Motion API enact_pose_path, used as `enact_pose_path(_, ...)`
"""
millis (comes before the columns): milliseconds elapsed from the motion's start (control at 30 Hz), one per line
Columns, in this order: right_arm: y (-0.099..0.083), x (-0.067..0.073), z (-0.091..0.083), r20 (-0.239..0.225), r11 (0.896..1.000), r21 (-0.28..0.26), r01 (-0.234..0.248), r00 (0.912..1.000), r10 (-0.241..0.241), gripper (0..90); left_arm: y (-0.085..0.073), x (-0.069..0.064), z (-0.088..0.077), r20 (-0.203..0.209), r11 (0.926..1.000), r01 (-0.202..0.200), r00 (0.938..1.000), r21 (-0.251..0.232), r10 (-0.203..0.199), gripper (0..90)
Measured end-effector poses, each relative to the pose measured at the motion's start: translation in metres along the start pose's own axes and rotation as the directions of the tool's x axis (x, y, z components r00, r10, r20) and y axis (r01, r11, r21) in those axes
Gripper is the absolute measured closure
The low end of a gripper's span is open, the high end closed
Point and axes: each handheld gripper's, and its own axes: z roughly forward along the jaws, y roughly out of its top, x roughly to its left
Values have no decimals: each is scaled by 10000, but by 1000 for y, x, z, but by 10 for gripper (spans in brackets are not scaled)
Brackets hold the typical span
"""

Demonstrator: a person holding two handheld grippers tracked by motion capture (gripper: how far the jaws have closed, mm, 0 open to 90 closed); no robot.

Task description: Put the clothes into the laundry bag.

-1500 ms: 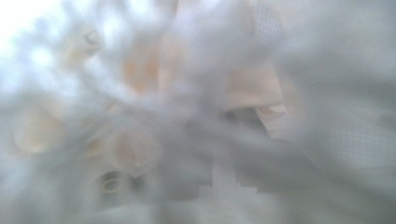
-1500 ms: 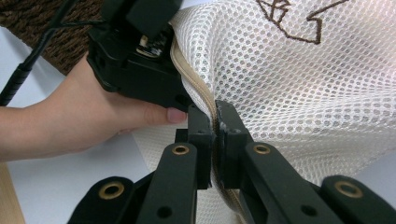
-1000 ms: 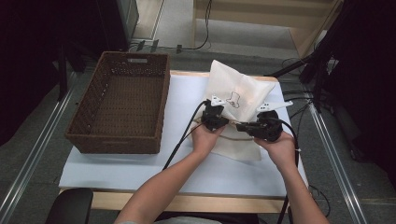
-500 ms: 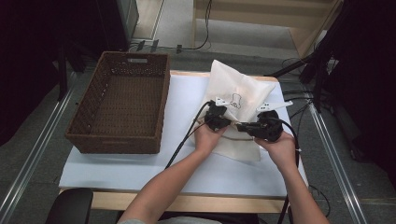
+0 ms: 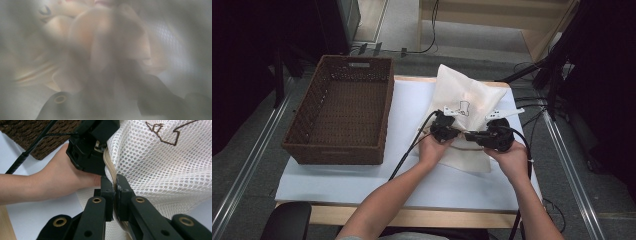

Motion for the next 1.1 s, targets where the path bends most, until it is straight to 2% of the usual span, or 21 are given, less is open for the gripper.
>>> enact_pose_path(67, 1, 0, -1, -17, 10000, -76, -40, 10000, 39, 877, 4, -1, -2, -146, 9991, 115, 9998, -415, -121, 821)
enact_pose_path(133, 0, 0, 0, -37, 10000, -47, 0, 10000, 0, 877, 5, 0, -3, -114, 9976, 40, 9999, -695, -48, 821)
enact_pose_path(200, 0, 0, 0, -53, 10000, -40, 30, 10000, -31, 877, 5, 1, 2, -64, 9989, -90, 9999, -452, 87, 821)
enact_pose_path(267, -1, -1, 0, -46, 10000, 12, -23, 10000, 23, 877, 4, 3, 8, 210, 10000, -3, 9998, 26, 2, 814)
enact_pose_path(400, -2, -3, 2, -30, 9999, 91, -50, 10000, 51, 877, 5, 6, 6, 448, 9999, 133, 9989, 78, -136, 800)
enact_pose_path(467, -2, -3, 2, -19, 9999, 94, -43, 10000, 43, 876, 5, 7, 4, 677, 9993, 368, 9970, 117, -376, 768)
enact_pose_path(533, -2, -2, 2, 10, 10000, 72, -27, 10000, 27, 876, 6, 6, 1, 718, 9993, 343, 9968, 128, -352, 729)
enact_pose_path(667, -2, -3, 1, 32, 10000, 60, -38, 10000, 38, 876, 5, 2, -5, 771, 9993, 85, 9970, 357, -112, 655)
enact_pose_path(767, -3, -4, 1, 10, 9999, 84, -99, 10000, 99, 876, 2, 1, -9, 794, 9994, -52, 9968, 348, 24, 609)
enact_pose_path(1100, -3, -5, 0, -13, 9999, 110, -87, 10000, 87, 876, -8, 1, -22, 872, 9984, -354, 9957, 449, 314, 553)
